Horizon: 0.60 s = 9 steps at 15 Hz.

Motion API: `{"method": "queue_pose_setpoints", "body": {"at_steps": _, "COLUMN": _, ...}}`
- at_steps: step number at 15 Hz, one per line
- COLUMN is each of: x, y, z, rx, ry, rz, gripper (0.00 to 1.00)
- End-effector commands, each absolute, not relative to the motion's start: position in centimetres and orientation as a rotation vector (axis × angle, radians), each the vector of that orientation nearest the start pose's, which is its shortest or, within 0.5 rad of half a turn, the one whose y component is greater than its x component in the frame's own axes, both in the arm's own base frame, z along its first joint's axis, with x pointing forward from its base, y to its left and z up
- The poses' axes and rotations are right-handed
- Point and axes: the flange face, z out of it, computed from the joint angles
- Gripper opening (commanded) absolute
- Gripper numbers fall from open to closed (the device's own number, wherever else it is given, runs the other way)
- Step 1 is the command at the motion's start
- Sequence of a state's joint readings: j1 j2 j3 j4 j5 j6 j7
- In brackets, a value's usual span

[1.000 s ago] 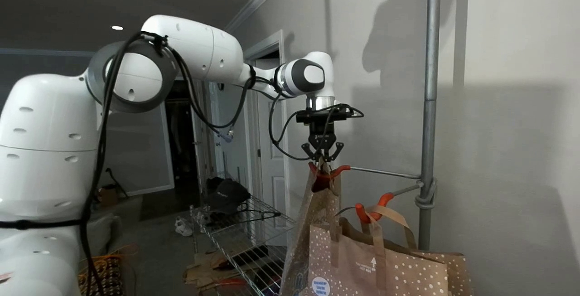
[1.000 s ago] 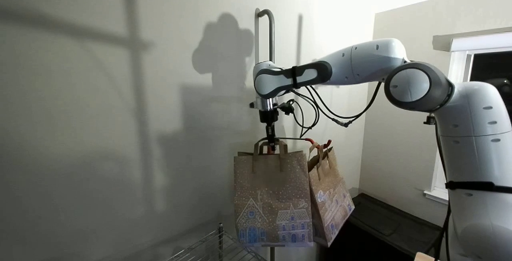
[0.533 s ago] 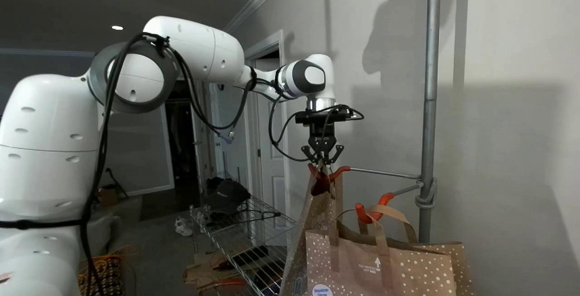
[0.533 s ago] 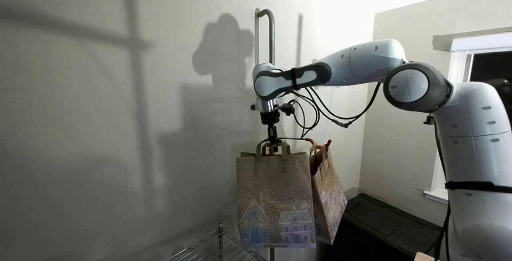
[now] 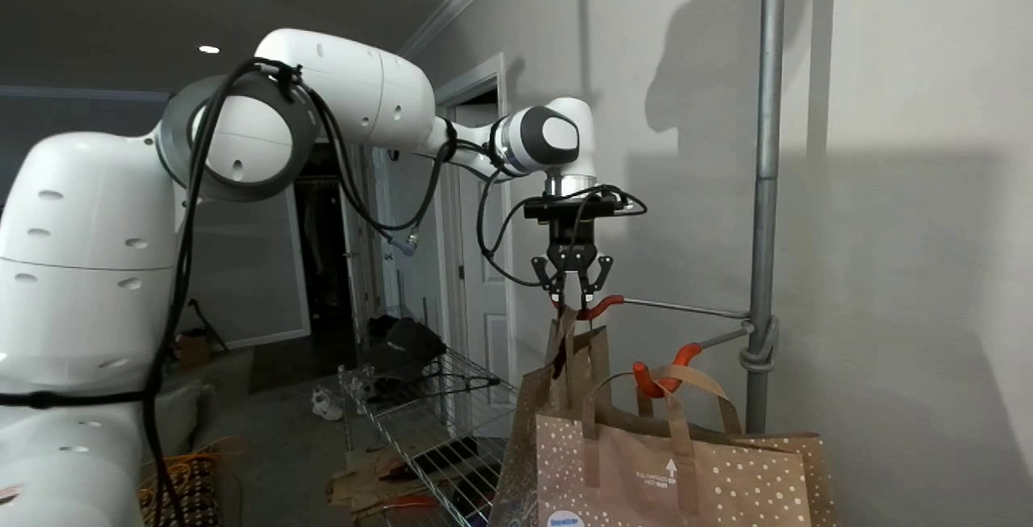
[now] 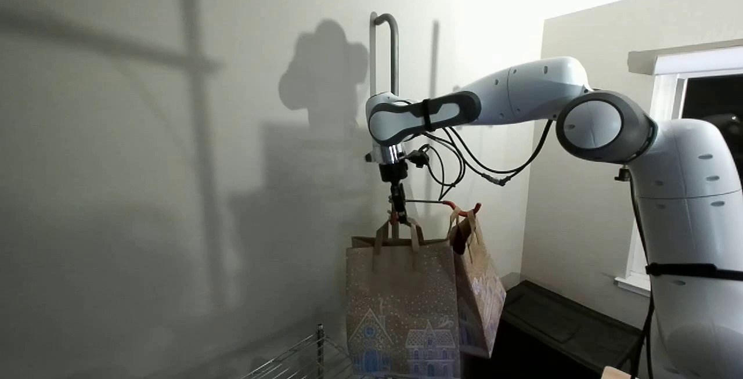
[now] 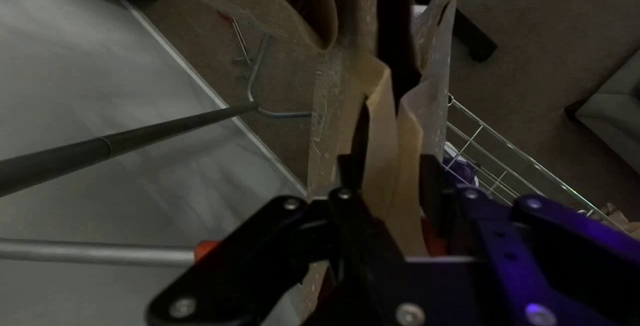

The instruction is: Hang the paper bags on the stand.

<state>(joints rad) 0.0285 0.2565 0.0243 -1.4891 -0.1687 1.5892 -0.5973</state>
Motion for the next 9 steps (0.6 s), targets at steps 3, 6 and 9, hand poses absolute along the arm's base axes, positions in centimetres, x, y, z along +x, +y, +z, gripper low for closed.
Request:
{"method": "queue_pose_setpoints", "body": {"at_steps": 3, "x": 61.7, "y": 1.7, "z": 52.2, "rx": -3.085, "ry": -1.04, "rz": 0.358, "gripper": 0.8}}
{"method": "queue_pose_setpoints", "body": {"at_steps": 6, "x": 61.3, "y": 2.0, "z": 53.0, "rx": -3.093, "ry": -1.02, "rz": 0.354, "gripper": 0.98}}
{"method": "queue_pose_setpoints", "body": {"at_steps": 9, "x": 59.9, "y": 3.3, "z": 54.8, "rx": -3.112, "ry": -0.94, "rz": 0.319, "gripper": 1.0}}
